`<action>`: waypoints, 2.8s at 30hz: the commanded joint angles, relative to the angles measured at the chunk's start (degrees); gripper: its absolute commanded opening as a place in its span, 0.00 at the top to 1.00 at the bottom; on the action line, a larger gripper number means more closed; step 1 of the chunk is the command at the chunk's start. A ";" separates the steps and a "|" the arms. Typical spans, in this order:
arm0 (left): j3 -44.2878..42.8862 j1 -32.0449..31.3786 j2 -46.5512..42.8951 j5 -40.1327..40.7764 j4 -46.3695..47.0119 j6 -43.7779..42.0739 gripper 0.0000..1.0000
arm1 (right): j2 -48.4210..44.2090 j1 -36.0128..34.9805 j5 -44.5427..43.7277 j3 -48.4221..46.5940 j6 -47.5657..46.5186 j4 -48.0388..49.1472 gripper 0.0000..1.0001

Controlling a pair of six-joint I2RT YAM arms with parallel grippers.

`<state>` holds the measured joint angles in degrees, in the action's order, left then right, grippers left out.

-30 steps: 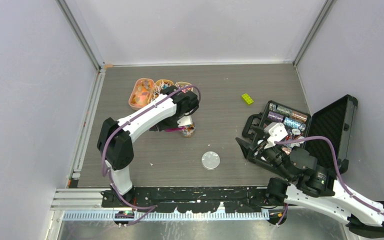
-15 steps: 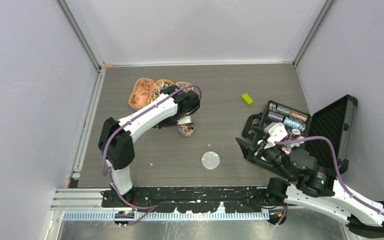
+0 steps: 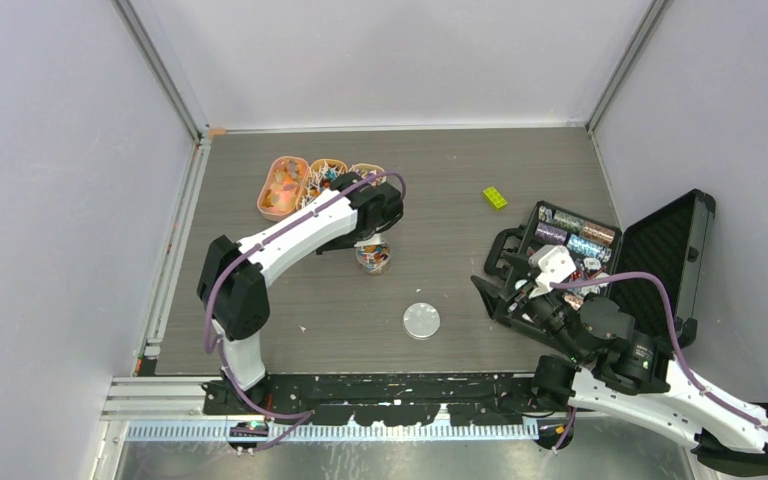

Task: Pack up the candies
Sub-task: Place the fake candies in the packing bottle, then pick up the box lid from the center of the board.

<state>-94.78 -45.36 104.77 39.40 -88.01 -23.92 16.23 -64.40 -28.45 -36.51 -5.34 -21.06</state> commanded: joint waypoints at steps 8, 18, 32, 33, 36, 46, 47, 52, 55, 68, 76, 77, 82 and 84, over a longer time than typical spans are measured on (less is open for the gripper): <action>7.00 1.80 -14.45 -5.15 17.75 -0.91 1.00 | 3.55 -0.46 1.16 -0.75 4.48 3.42 0.25; 21.27 9.63 -32.10 -8.08 40.61 18.58 1.00 | 8.14 -0.38 -7.70 -1.61 14.61 5.27 0.22; 36.89 11.10 -40.52 -6.88 40.85 65.66 1.00 | 17.42 -0.45 -14.88 -8.09 27.55 -4.83 0.14; 38.07 11.35 -40.59 -6.65 40.14 69.60 1.00 | 18.33 -0.42 -15.72 -8.86 28.86 -6.08 0.13; 41.33 12.25 -40.02 -8.18 39.13 77.53 1.00 | 20.86 -0.45 -17.22 -10.09 32.22 -8.78 0.12; 51.79 13.51 -38.67 -9.98 42.10 92.26 1.00 | 24.87 -0.42 -15.79 -10.98 36.04 -12.62 0.12; 52.07 13.62 -38.56 -10.15 42.06 93.30 0.99 | 25.09 -0.40 -16.22 -11.03 36.43 -13.10 0.12; 52.93 13.64 -35.53 -12.78 43.71 95.74 0.88 | 26.11 -0.46 -16.65 -10.85 38.04 -14.30 0.12; 52.87 13.64 -33.16 -13.77 43.27 97.50 0.86 | 27.09 -0.46 -16.55 -11.04 38.51 -14.89 0.12; 51.44 13.64 -27.00 -15.29 41.66 100.13 0.70 | 30.54 -0.44 -13.15 -10.67 40.81 -16.69 0.11; 48.15 13.64 -28.99 -14.80 39.51 97.76 0.33 | 36.87 -0.45 -8.86 -9.68 45.71 -15.91 0.10; 47.15 13.64 -29.68 -14.72 39.12 96.64 0.28 | 37.62 -0.39 -8.43 -9.57 45.72 -15.40 0.10; 40.89 13.64 -34.90 -13.86 38.87 84.65 0.01 | 40.54 -0.42 -5.22 -7.53 44.90 -9.86 0.10; 38.24 13.66 -37.23 -14.86 40.09 77.42 0.00 | 41.63 -0.45 -4.12 -6.32 44.12 -6.57 0.10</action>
<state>-50.68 -32.05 72.93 23.31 -49.08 66.72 56.55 -64.47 -35.00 -44.45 38.20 -35.40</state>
